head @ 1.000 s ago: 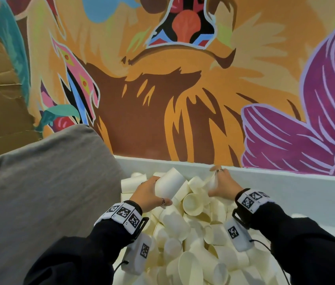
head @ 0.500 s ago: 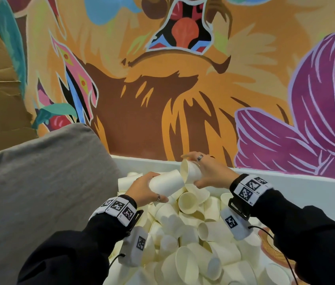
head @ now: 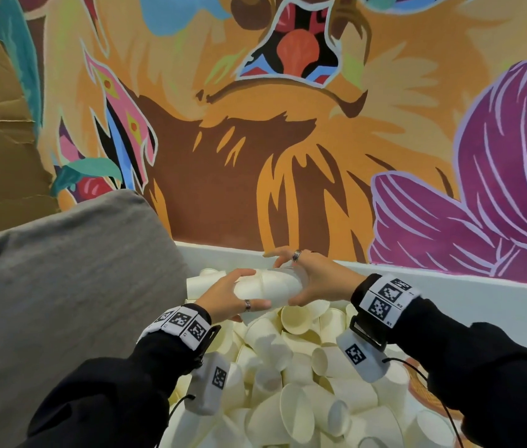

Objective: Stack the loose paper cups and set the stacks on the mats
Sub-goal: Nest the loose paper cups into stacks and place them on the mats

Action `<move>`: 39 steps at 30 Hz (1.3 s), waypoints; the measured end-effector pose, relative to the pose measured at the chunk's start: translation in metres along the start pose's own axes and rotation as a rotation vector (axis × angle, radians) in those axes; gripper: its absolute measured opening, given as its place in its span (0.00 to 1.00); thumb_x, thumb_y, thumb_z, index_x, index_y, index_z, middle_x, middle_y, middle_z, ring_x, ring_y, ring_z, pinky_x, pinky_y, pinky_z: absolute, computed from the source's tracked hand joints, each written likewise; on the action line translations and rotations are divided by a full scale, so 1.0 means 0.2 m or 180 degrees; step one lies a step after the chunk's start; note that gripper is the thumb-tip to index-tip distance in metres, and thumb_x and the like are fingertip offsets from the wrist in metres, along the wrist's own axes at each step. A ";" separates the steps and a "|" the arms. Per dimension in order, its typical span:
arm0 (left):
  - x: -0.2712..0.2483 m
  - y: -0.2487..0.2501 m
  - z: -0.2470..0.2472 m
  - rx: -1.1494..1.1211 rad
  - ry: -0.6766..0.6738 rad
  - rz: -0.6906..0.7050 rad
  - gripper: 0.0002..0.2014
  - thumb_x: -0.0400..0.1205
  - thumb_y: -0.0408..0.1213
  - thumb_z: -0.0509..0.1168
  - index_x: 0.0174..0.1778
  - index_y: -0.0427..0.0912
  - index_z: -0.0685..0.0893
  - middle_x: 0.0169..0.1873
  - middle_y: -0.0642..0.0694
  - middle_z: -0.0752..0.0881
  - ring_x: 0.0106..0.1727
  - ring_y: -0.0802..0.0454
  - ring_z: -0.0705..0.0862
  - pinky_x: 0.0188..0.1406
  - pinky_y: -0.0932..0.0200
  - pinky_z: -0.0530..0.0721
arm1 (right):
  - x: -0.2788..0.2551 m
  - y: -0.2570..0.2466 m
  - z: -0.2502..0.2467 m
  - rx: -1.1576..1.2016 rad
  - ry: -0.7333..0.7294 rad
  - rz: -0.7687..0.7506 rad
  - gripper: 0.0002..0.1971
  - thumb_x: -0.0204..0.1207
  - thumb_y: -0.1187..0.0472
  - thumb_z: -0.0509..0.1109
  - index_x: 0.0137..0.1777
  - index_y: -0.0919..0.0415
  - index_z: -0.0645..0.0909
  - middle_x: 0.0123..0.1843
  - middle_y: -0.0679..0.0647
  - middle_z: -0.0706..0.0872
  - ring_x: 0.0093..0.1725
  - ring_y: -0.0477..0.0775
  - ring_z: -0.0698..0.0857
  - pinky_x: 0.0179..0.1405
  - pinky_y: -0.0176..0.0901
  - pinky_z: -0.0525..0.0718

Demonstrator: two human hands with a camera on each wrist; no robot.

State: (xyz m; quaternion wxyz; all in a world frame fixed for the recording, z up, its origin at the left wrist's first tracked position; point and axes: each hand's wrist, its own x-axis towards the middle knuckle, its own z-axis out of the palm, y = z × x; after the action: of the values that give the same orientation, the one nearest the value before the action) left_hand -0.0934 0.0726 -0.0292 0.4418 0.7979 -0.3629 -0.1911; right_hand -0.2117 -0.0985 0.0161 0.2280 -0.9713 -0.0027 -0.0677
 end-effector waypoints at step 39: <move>-0.03 0.03 -0.08 -0.0606 0.0404 0.0045 0.29 0.69 0.37 0.79 0.62 0.48 0.73 0.57 0.44 0.79 0.54 0.47 0.84 0.48 0.47 0.89 | -0.20 0.05 0.31 0.0754 -0.1212 0.1087 0.17 0.77 0.68 0.65 0.65 0.55 0.72 0.45 0.47 0.75 0.35 0.48 0.82 0.36 0.36 0.86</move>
State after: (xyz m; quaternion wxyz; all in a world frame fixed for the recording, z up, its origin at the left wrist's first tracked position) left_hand -0.0906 0.0840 -0.0159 0.5390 0.7602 -0.3201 -0.1706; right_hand -0.2420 -0.0798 -0.0492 0.3435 -0.9195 0.1104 0.1561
